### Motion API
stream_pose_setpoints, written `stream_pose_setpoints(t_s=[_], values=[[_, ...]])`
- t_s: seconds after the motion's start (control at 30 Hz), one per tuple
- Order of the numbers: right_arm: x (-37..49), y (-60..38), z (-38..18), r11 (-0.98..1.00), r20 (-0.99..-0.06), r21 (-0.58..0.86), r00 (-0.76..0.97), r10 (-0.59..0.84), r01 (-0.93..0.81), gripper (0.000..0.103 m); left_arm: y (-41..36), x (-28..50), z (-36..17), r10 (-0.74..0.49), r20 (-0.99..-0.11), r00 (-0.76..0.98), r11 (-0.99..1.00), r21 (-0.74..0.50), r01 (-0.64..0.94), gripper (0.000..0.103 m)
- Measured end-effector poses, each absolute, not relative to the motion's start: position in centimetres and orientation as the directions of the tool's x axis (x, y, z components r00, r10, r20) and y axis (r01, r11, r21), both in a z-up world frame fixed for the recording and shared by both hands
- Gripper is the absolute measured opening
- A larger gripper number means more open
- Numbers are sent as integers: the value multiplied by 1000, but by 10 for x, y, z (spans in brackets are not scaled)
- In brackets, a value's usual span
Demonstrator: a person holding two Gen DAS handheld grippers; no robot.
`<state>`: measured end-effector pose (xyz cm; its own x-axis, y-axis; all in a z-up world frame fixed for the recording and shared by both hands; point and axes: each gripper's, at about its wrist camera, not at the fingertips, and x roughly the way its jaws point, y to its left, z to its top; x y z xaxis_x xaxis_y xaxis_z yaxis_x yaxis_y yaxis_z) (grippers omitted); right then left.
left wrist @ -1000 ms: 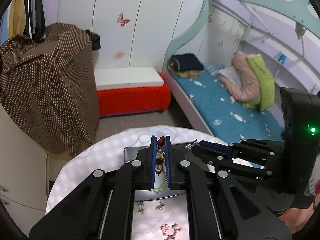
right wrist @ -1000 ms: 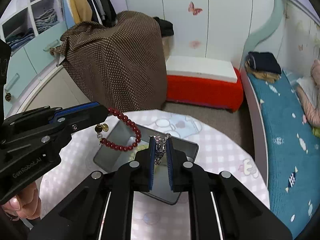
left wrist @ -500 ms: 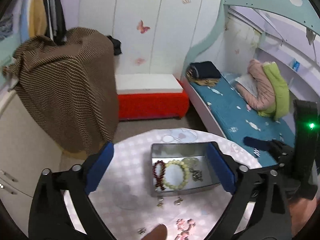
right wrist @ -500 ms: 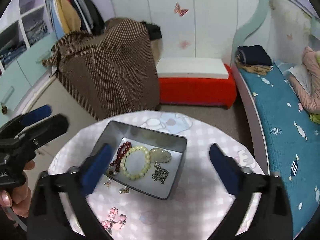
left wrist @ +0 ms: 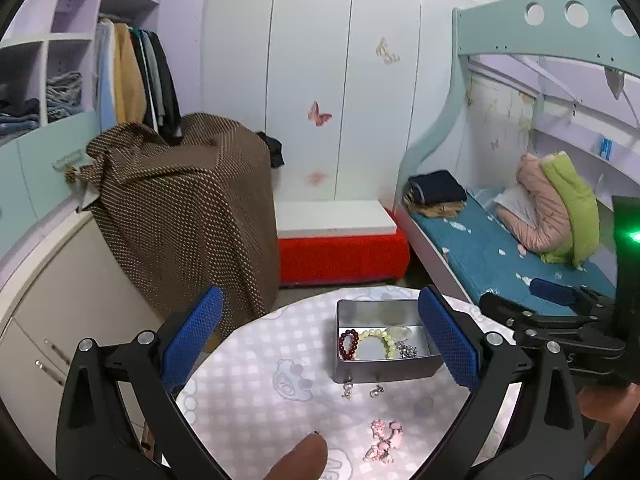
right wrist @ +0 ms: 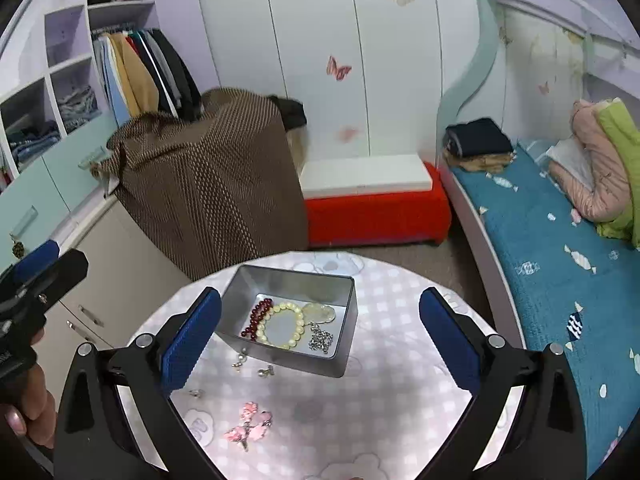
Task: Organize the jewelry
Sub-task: 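Lift both open tools away from the grey tin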
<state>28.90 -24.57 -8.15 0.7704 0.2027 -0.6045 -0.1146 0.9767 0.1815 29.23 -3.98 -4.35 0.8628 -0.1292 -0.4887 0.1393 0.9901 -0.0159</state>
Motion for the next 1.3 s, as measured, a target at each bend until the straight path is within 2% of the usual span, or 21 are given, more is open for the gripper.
stream_pose_setpoints(t_s=[0.3, 0.53, 0.87, 1.3], values=[[231, -241, -52, 980, -509, 166, 842, 178, -108, 95, -34, 234, -31, -82, -414, 907, 996, 4, 91, 98], [201, -236, -44, 981, -473, 157, 864, 173, -111, 95, -28, 193, -28, -62, -386, 920, 998, -4, 65, 98], [163, -227, -31, 984, -409, 134, 897, 166, -121, 95, -14, 159, -28, -36, -363, 931, 999, -14, 33, 98], [134, -218, -27, 985, -378, 117, 911, 165, -130, 95, 3, 133, -37, -31, -355, 934, 999, -40, 18, 98]])
